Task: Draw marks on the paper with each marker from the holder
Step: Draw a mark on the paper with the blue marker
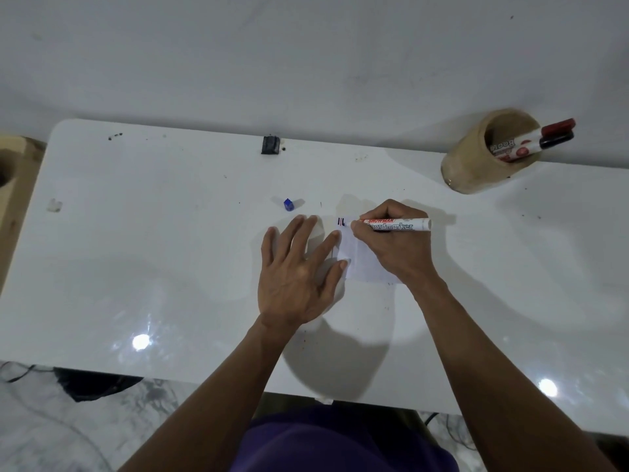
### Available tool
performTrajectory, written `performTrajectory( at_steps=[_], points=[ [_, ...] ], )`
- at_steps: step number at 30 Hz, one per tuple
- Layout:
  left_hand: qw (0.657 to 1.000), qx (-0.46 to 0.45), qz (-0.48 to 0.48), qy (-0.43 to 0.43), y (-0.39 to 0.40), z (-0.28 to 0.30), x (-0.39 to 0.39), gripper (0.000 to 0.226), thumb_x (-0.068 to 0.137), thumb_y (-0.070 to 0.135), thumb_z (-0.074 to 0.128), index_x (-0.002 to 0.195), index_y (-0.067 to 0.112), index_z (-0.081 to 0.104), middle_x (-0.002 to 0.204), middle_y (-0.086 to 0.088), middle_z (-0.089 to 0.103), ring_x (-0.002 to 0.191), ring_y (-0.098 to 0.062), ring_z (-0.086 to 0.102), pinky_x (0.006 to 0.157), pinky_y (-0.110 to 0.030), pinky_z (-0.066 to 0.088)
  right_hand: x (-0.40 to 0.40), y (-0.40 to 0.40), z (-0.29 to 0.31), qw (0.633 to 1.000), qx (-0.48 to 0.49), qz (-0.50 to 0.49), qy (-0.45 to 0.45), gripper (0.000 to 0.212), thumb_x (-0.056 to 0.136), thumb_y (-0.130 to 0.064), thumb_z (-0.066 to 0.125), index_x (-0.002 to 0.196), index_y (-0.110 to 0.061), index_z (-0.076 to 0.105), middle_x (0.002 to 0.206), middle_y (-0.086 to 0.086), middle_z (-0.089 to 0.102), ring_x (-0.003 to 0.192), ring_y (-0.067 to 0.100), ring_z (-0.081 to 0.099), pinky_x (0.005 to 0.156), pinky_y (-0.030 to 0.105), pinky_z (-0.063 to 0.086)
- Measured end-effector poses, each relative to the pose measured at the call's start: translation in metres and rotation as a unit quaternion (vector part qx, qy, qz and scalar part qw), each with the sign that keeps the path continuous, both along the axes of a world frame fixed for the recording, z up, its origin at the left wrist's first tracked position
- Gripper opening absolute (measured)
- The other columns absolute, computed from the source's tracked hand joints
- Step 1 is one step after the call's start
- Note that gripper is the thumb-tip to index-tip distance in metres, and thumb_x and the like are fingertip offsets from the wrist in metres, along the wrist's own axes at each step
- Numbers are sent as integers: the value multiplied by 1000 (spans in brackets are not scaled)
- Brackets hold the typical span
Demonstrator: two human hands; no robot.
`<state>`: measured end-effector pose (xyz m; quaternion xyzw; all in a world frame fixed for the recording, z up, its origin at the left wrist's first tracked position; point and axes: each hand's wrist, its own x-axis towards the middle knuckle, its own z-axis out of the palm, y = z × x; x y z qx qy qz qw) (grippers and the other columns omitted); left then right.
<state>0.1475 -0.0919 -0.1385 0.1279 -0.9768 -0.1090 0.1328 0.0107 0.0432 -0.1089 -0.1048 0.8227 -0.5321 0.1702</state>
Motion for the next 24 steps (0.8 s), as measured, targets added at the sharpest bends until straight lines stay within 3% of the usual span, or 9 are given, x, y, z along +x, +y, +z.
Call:
performTrajectory(
  at_steps=[9,12,14,17,20,24],
  points=[
    [1000,1,-2,1,0,-1,0,44,95,52,55,131,28,65,146,-12,57,141,-31,47,113,-58,33,0,0,2,1000,-8,4,-9,13,81,-13,84,79,-10,72,77,6,76,68,11,70,62,16,55],
    [1000,6,-2,-5,0,1,2,44,95,53,54,130,29,66,145,-11,57,141,-31,48,114,-58,32,-4,-1,16,993,-83,-35,-82,16,81,-4,82,83,-9,67,81,12,75,71,20,75,64,29,60],
    [1000,19,-3,-13,-1,4,1,43,95,54,54,128,29,67,145,-10,57,140,-29,48,114,-56,32,-5,0,31,980,-142,-64,-126,24,81,1,81,81,-12,61,82,15,74,69,21,75,59,30,58],
    [996,89,4,13,-2,13,1,34,95,48,58,115,23,71,138,-8,62,131,-28,55,110,-52,38,-4,2,53,966,-206,-75,-139,28,81,6,80,78,-15,61,85,14,75,70,23,74,56,29,57],
    [978,181,80,71,-8,30,0,23,91,31,66,104,12,68,121,-10,67,112,-31,62,94,-46,51,3,7,70,953,-247,-83,-154,24,81,9,78,79,-12,67,91,16,73,77,27,71,59,30,57],
    [963,215,162,-1,-29,56,-22,35,93,25,63,127,16,57,130,-8,56,122,-29,53,93,-46,51,16,12,75,949,-256,-70,-172,15,83,6,77,87,-8,72,93,19,72,86,29,69,64,32,57]
  ],
)
